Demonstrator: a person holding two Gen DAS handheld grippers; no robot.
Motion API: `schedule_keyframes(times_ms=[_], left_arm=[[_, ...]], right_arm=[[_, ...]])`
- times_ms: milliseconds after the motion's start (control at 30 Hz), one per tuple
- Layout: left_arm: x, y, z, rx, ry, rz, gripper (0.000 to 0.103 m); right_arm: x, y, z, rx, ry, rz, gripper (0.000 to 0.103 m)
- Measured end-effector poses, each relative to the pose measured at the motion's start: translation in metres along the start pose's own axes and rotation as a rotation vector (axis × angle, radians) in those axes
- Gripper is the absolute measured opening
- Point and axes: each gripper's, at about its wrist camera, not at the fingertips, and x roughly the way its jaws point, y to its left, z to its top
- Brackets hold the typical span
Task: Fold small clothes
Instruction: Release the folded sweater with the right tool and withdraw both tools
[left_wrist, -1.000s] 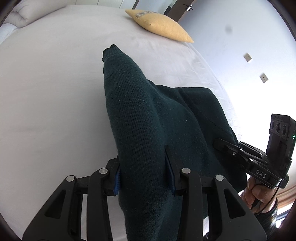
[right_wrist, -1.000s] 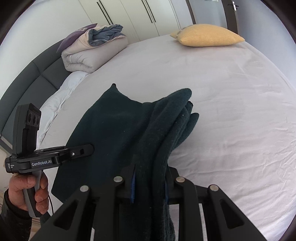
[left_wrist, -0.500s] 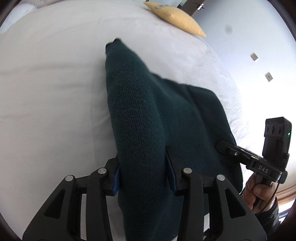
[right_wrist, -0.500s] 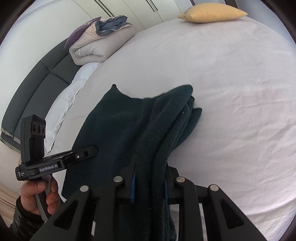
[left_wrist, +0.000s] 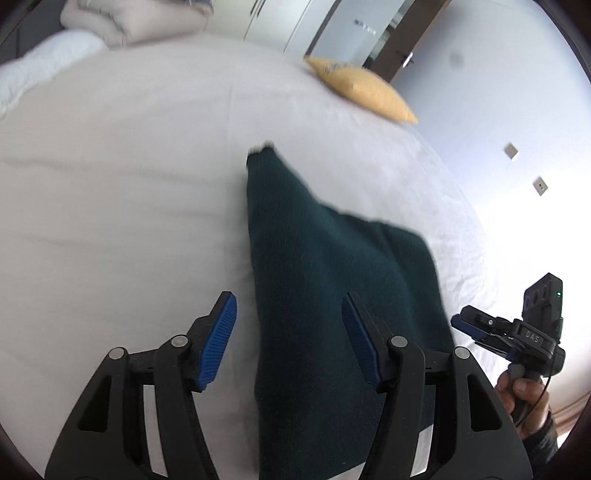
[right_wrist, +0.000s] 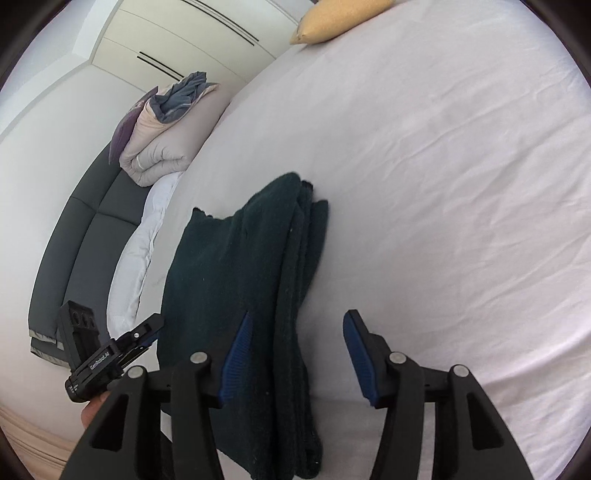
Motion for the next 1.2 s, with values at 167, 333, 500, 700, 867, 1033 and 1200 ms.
schedule_keyframes(times_ms=[167, 333, 500, 700, 867, 1033, 1200], left_arm=[[-0.009, -0.025, 0.009, 0.097, -0.011, 0.007, 0.059], [0.040, -0.022, -0.006, 0.066, 0.056, 0.066, 0.059], [0.055, -0.012, -0.014, 0.073, 0.072, 0.101, 0.070], [0.059, -0.001, -0.013, 0.025, 0.053, 0.081, 0.073], [-0.011, -0.043, -0.015, 0.197, -0.210, 0.219, 0.077], [-0.102, -0.090, -0.034, 0.281, -0.537, 0.293, 0.103], [-0.161, -0.115, -0.039, 0.253, -0.644, 0.393, 0.103]], right_arm=[[-0.003, 0.050, 0.010, -0.097, -0.007, 0.156, 0.056], [0.034, 0.059, -0.001, -0.113, 0.084, 0.153, 0.055], [0.050, 0.015, -0.006, 0.022, 0.088, 0.199, 0.037], [0.031, 0.002, -0.001, 0.058, 0.023, 0.211, 0.042], [-0.013, 0.022, 0.001, -0.038, -0.088, 0.136, 0.061], [-0.071, 0.073, -0.010, -0.215, -0.269, -0.003, 0.082], [-0.143, 0.133, -0.032, -0.375, -0.583, -0.074, 0.103]])
